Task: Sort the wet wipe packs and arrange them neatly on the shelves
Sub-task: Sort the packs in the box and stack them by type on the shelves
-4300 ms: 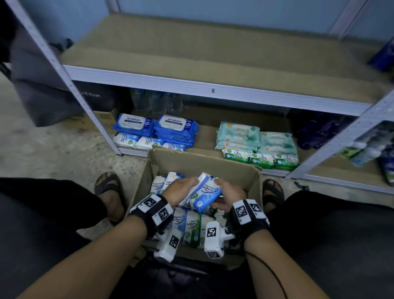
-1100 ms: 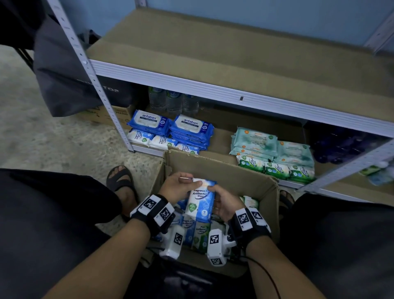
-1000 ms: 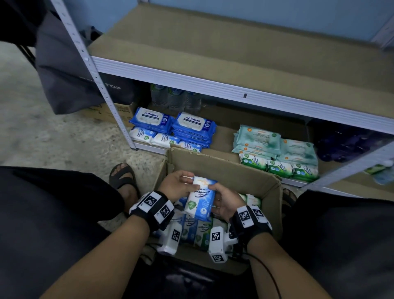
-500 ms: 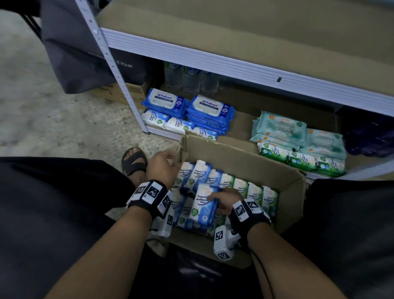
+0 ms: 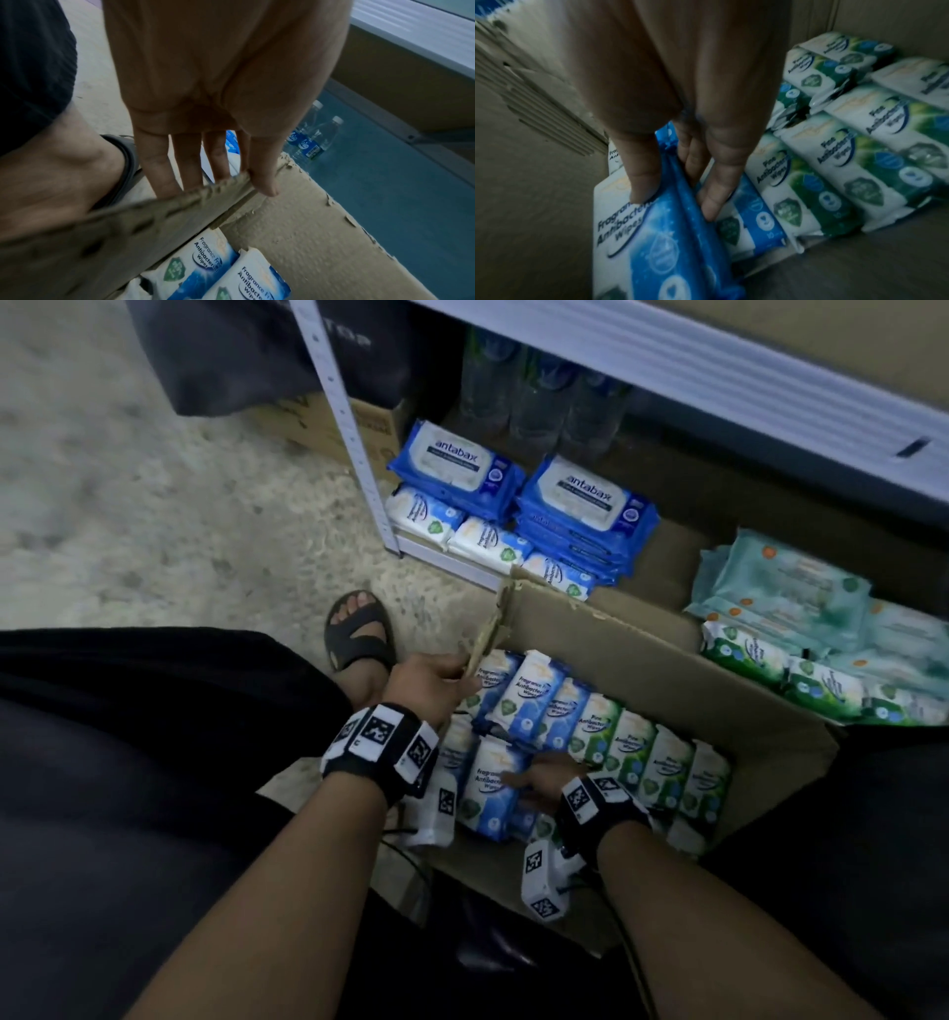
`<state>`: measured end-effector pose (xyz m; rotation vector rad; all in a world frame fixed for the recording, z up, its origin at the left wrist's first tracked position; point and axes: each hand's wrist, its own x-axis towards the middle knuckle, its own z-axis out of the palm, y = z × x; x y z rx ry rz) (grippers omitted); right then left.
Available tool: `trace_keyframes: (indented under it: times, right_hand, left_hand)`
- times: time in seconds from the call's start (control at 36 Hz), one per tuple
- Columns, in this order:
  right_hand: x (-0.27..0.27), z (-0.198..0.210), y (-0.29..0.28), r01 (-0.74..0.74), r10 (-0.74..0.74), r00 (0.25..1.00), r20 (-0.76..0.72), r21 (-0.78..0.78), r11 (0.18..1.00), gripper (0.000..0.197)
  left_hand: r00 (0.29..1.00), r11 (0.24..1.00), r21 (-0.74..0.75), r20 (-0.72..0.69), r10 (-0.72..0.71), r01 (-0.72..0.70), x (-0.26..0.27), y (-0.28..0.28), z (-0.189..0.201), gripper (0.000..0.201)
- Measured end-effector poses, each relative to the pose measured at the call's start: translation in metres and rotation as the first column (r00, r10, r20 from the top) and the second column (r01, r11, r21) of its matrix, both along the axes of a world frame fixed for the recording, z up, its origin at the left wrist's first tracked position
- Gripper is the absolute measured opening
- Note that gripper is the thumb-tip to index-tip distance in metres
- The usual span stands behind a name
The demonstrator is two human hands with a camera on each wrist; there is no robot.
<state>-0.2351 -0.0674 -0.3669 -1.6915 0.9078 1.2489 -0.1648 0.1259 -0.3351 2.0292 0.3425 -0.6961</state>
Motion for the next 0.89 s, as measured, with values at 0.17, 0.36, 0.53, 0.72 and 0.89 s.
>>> trace_keyframes:
  times: [0.17,0.36,0.53,0.72,0.89]
  right_hand:
    - [-0.005,-0.032,0.007,-0.063,0.060,0.993,0.098,0.031,0.998,0.027]
    - [-0.003,-0.021,0.010,-0.246,0.268,0.949,0.165,-0.140,0.959,0.048]
    - [-0.002,-0.011,0.000,-0.210,0.237,0.955,0.178,-0.160,0.965,0.036]
    - [-0.002,0.019,-0.032,-0.183,0.271,0.925,0.266,-0.313,0.932,0.048]
    - [-0.002,0.052,-0.084,-0.018,0.170,0.916,0.364,-0.386,0.922,0.029]
  left_hand:
    - [0.997,0.994,-0.103,-0.066,0.026,-0.032,0.005,0.004,-0.010,0.047]
    - [0.997,0.990,-0.135,-0.074,0.016,-0.025,0.005,0.005,-0.013,0.048]
    - [0.999,0.997,-0.081,-0.043,0.005,-0.009,0.003,-0.001,-0.003,0.041]
    - [0.999,1.000,-0.010,0.017,0.029,-0.029,-0.008,-0.016,0.015,0.044]
    - [0.999,0.991,0.132,0.042,-0.023,0.017,-0.016,-0.024,0.031,0.040]
